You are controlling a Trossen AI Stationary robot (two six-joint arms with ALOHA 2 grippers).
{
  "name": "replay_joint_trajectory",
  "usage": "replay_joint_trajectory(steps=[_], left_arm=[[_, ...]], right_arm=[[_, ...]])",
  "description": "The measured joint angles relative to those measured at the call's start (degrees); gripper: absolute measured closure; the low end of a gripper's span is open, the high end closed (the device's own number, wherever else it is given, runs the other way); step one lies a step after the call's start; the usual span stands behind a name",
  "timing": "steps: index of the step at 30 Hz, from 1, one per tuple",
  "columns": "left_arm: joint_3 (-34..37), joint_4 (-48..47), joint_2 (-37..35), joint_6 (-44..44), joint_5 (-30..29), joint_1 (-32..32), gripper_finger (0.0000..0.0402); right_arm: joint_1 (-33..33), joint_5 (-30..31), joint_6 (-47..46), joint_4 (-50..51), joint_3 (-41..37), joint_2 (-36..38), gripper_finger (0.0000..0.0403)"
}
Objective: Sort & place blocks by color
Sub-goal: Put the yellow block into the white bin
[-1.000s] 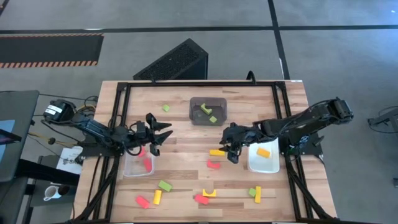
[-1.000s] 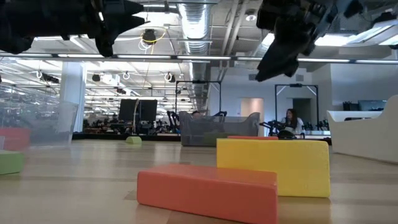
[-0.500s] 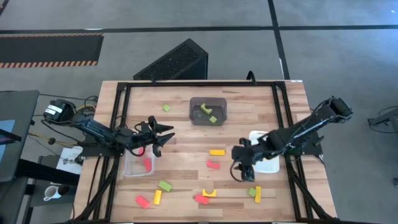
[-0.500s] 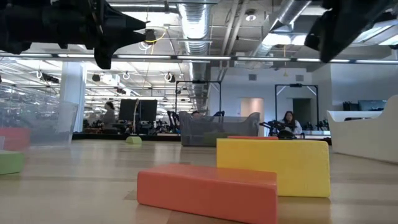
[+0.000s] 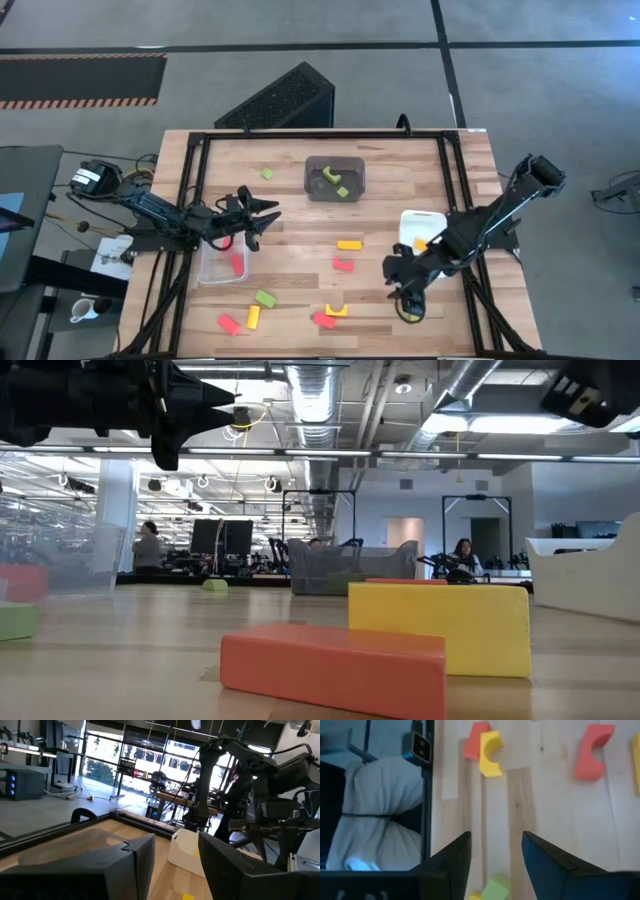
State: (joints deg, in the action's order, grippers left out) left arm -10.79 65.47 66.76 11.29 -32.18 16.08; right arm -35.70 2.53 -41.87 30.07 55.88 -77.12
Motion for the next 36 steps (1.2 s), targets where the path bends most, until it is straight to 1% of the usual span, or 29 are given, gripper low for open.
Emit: replay_joint_trajectory(steps=[3,5,7,10,12,14,17,20,25,30,32,36], left_arm=[[0.0,0.0,0.0,0.0,0.0,0.0,0.0263],[0.0,0.2,0.0,0.0,0.0,0.0,0.0263],[0.0,1.0,0.0,-0.1,0.0,0.0,0.0263],[0.0,2.2,0.0,-0.4,0.0,0.0,0.0263],[0.0,2.6,0.0,-0.5,0.1,0.0,0.0263],[0.0,2.5,0.0,-0.7,0.1,0.0,0.0263],[0.0,2.7,0.0,-1.4,-0.1,0.0,0.0263],[0.0,3.3,0.0,-2.6,-0.1,0.0,0.0263],[0.0,4.3,0.0,-4.2,-0.1,0.0,0.0263],[0.0,4.6,0.0,-4.6,0.0,0.0,0.0263],[0.0,4.5,0.0,-4.6,0.5,0.0,0.0263],[0.0,4.3,0.0,-4.1,3.3,0.0,0.0263]], right_arm=[[-1.4,1.4,-0.3,-1.5,0.0,-0.2,0.0184],[-2.0,4.1,-1.0,-2.7,0.1,-1.7,0.0171],[-3.0,6.3,-3.3,-1.8,0.0,-3.4,0.0161],[-3.7,6.2,-5.0,-2.0,0.0,-6.8,0.0154],[-3.8,3.7,-6.2,-1.7,0.0,-8.9,0.0153],[-3.8,-0.6,-7.2,-1.9,0.0,-10.1,0.0154],[-3.9,-4.9,-11.4,-1.8,0.0,-11.5,0.0154],[-4.9,-6.4,-14.9,-2.1,0.0,-12.2,0.0154],[-7.4,-6.3,-20.9,-2.1,0.0,-12.3,0.0154],[-10.1,-3.6,-30.1,-1.4,0.0,-12.3,0.0155],[-11.3,-2.3,-36.4,-0.6,0.0,-12.3,0.0155],[-13.4,-0.6,-51.4,3.1,0.0,-12.2,0.0155]])
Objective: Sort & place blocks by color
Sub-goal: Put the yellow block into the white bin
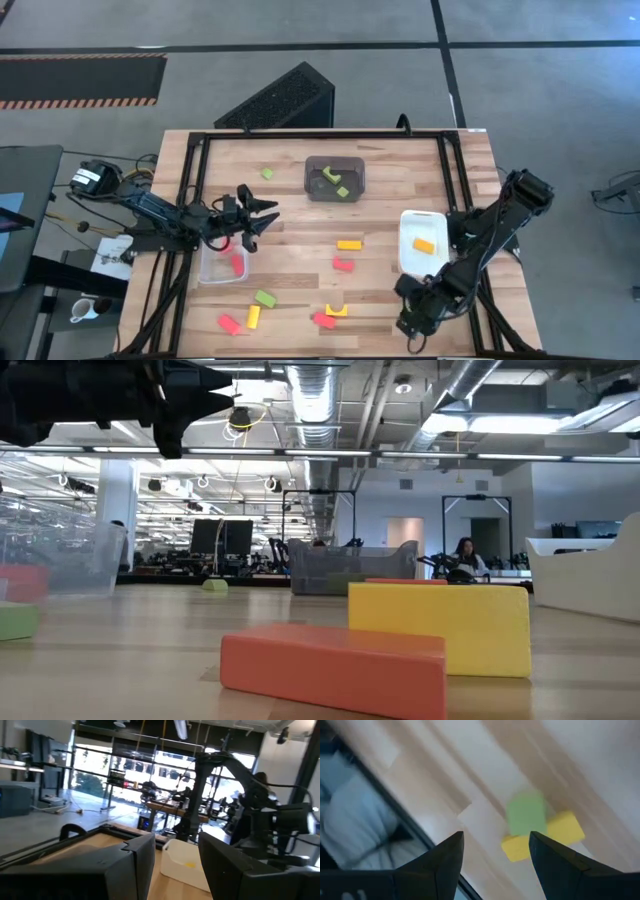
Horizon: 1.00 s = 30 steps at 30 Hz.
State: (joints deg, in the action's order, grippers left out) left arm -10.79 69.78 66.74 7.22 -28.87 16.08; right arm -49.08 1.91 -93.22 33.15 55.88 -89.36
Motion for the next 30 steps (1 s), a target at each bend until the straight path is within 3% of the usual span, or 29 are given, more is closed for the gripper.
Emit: replay_joint_trajectory(steps=[11,20,30], left_arm=[[0.0,-1.5,0.0,3.5,6.2,0.0,0.0263],[0.0,-3.2,0.0,6.1,9.7,0.0,0.0263],[0.0,-3.3,0.0,6.1,9.7,1.5,0.0263]], right_arm=[[-5.5,4.5,-23.5,2.6,0.0,-1.8,0.0155],[-6.1,-0.6,-27.6,-2.5,0.1,-10.9,0.0155],[-6.0,-0.3,-30.4,-1.7,0.2,-11.7,0.0155]])
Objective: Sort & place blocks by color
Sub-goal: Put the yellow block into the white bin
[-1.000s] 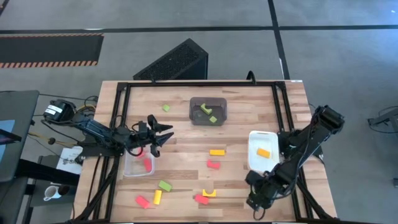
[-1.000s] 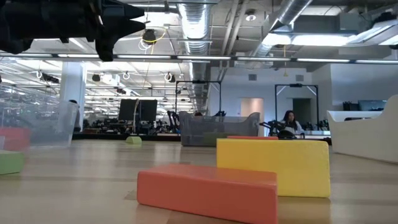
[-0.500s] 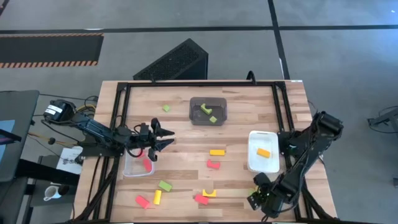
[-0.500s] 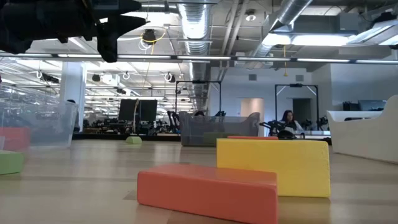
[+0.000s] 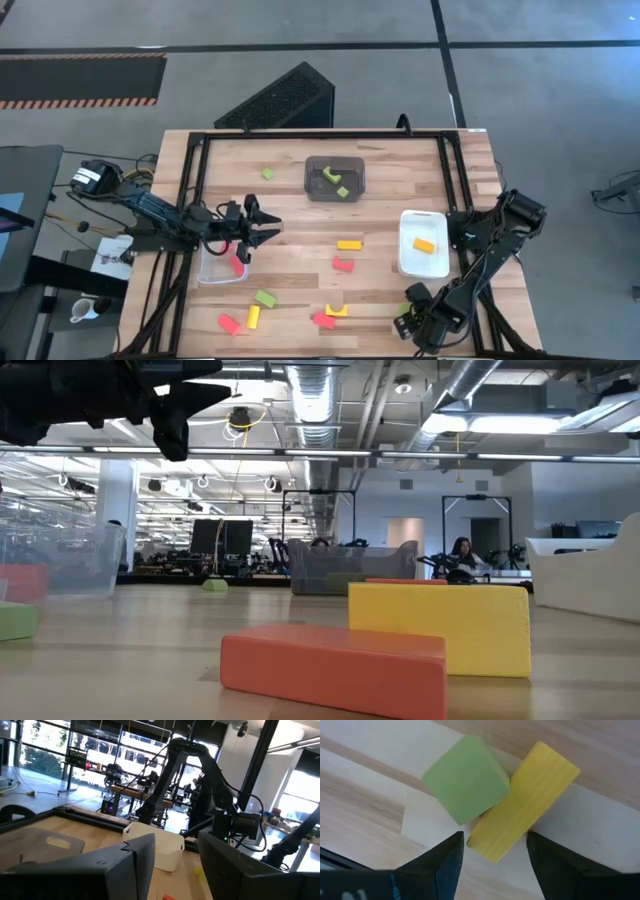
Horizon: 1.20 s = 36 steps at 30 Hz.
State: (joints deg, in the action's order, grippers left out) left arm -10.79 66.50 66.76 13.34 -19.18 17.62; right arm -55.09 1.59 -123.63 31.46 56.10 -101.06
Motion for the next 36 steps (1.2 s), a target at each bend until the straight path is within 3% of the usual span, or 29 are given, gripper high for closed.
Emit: replay_joint_trajectory(steps=[6,17,23,31,36], left_arm=[[0.0,0.0,0.0,0.0,-0.1,0.0,0.0263],[0.0,0.3,0.0,0.0,-2.0,0.0,0.0263],[0.0,0.5,0.0,-0.1,-4.4,0.0,0.0263],[0.0,0.9,0.0,-0.6,-5.5,0.0,0.0263],[0.0,1.1,0.0,-0.6,-5.8,0.0,0.0263]], right_arm=[[0.5,0.0,0.0,2.1,-0.1,0.0,0.0165],[0.6,-4.1,3.6,4.5,-0.1,-0.1,0.0278],[0.0,-5.7,5.9,6.2,-0.7,3.5,0.0298],[-3.2,10.2,3.5,14.0,-0.5,14.8,0.0300],[-4.4,24.3,7.8,14.7,-0.3,19.6,0.0299]])
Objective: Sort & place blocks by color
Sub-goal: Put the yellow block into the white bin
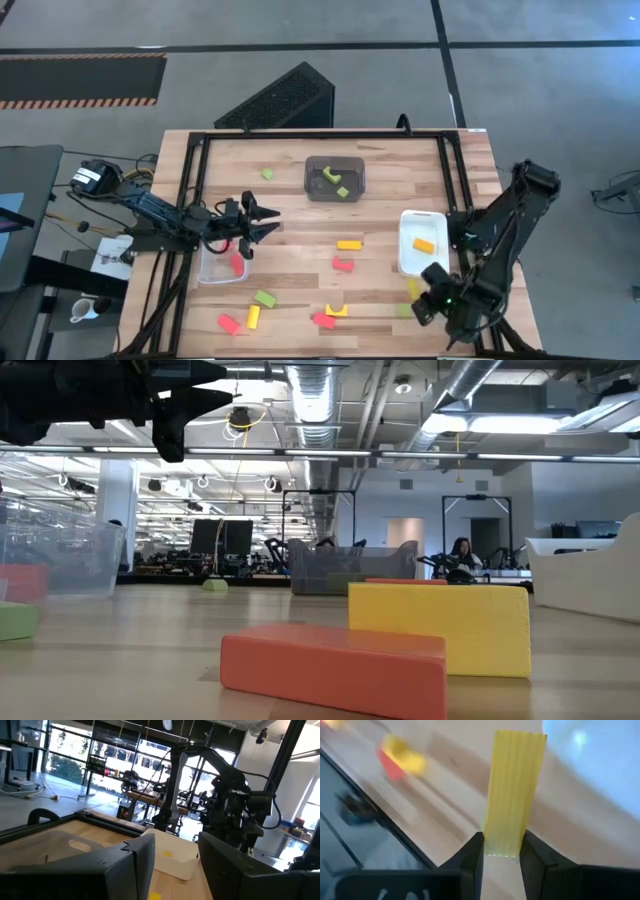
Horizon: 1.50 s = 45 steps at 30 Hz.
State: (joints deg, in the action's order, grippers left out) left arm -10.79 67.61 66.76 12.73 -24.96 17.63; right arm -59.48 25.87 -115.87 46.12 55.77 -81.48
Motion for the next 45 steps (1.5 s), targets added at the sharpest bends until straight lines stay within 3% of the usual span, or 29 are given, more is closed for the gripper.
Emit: replay_joint_trajectory(steps=[4,12,24,27,30,36,41,45], left_arm=[[0.0,0.0,0.0,0.0,-0.3,0.0,0.0263],[0.0,0.0,0.0,0.0,-0.9,0.0,0.0263],[0.0,-0.5,0.0,0.5,-0.2,0.0,0.0263],[0.0,-0.5,0.0,0.9,0.5,0.0,0.0263],[0.0,-0.5,0.0,1.5,0.6,0.0,0.0263],[0.0,-0.5,0.0,1.5,0.6,0.0,0.0263],[0.0,-0.5,0.0,1.5,0.5,0.0,0.0263],[0.0,-0.5,0.0,1.1,0.1,0.0,0.0263]], right_arm=[[1.3,5.6,-2.2,9.8,0.1,2.0,0.0302],[8.5,0.3,-4.3,29.5,0.0,2.0,0.0303],[17.1,-3.5,12.6,22.2,0.1,1.9,0.0297],[18.2,-3.5,13.6,29.5,-0.1,2.5,0.0299],[19.5,-3.4,12.7,31.1,-2.9,6.1,0.0300],[22.3,-4.0,17.7,14.9,-13.6,16.0,0.0300],[24.2,-3.7,18.0,15.0,-17.1,20.0,0.0294],[25.5,-5.5,20.0,14.9,-17.5,20.4,0.0264]])
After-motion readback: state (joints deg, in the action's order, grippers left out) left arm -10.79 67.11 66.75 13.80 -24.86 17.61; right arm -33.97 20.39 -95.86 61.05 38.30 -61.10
